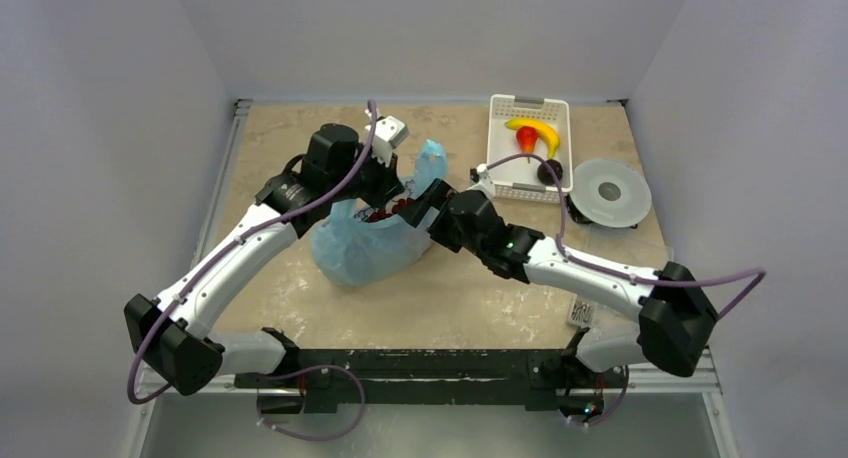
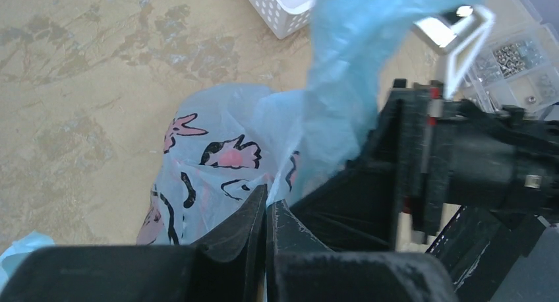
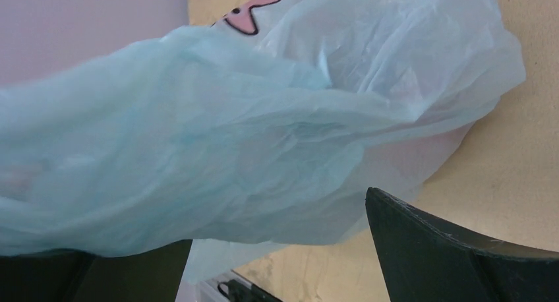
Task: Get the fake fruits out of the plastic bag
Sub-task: Adjust the plastic bag at the center of the board.
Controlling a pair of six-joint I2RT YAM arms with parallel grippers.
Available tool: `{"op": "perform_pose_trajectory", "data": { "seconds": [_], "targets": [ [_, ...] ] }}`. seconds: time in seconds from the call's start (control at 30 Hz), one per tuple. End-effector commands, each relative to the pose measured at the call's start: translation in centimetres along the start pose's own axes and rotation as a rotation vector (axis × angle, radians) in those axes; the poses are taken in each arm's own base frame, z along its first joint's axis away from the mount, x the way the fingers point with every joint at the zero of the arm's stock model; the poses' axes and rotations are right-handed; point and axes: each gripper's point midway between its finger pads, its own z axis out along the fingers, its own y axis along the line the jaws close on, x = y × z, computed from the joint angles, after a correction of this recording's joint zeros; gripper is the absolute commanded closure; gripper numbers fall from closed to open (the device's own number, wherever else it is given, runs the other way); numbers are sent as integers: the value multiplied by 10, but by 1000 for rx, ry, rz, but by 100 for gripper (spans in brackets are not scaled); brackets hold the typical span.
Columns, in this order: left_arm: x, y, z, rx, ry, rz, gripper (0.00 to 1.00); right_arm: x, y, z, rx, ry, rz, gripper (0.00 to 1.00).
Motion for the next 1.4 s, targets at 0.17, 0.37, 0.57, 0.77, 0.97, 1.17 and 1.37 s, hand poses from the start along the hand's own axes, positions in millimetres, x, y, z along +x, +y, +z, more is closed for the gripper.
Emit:
{"op": "perform_pose_trajectory", "data": {
  "seconds": [0.17, 0.37, 0.57, 0.77, 0.97, 1.17, 1.37],
  "targets": [
    [-27, 15, -23, -152, -154, 57, 100, -4, -9, 42, 110, -72, 50, 15],
    [-23, 92, -47, -480, -124, -24, 100, 3, -53, 34, 57, -20, -256, 90],
    [-24, 149, -86, -682, -125, -28, 100, -12, -102, 23, 92, 97, -475, 100],
    [-28, 132, -79, -528, -134, 32, 100, -33, -94, 16, 21, 117, -564, 100],
    [-26, 83, -87, -322, -80, -130, 55, -31, -57, 10, -101, 149, -596, 84],
    [-10, 43, -146, -284, -140, -249, 2, -37, -38, -2, -88, 118, -711, 48],
    [11, -7, -131, -25, -127, -331, 5, -62, -12, -17, 25, -24, -932, 13]
  ]
}}
